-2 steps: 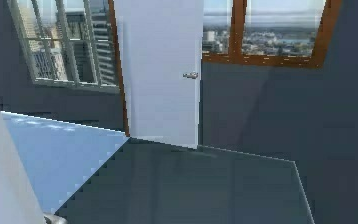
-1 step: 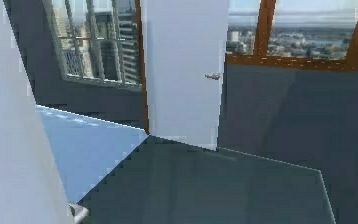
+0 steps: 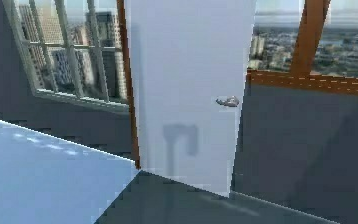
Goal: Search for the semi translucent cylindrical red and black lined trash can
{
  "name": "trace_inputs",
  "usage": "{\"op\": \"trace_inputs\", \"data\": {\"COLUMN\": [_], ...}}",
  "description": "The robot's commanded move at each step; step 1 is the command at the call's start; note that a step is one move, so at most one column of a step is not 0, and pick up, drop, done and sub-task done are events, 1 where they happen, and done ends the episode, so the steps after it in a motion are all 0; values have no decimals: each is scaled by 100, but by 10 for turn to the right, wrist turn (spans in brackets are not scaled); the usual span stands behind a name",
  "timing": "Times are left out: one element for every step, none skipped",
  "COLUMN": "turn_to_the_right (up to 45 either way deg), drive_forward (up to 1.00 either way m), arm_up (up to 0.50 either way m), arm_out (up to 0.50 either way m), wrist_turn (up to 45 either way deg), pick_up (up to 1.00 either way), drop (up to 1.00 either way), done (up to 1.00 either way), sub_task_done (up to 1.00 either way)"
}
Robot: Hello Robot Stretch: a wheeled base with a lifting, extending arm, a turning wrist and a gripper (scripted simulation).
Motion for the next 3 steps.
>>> {"op": "trace_inputs", "data": {"turn_to_the_right": [450,420,0], "drive_forward": [0,0,30], "arm_up": [0,0,0], "arm_out": [0,0,0], "wrist_turn": [0,0,0], "pick_up": [0,0,0], "drop": [0,0,0], "done": [0,0,0], "sub_task_done": [0,0,0]}}
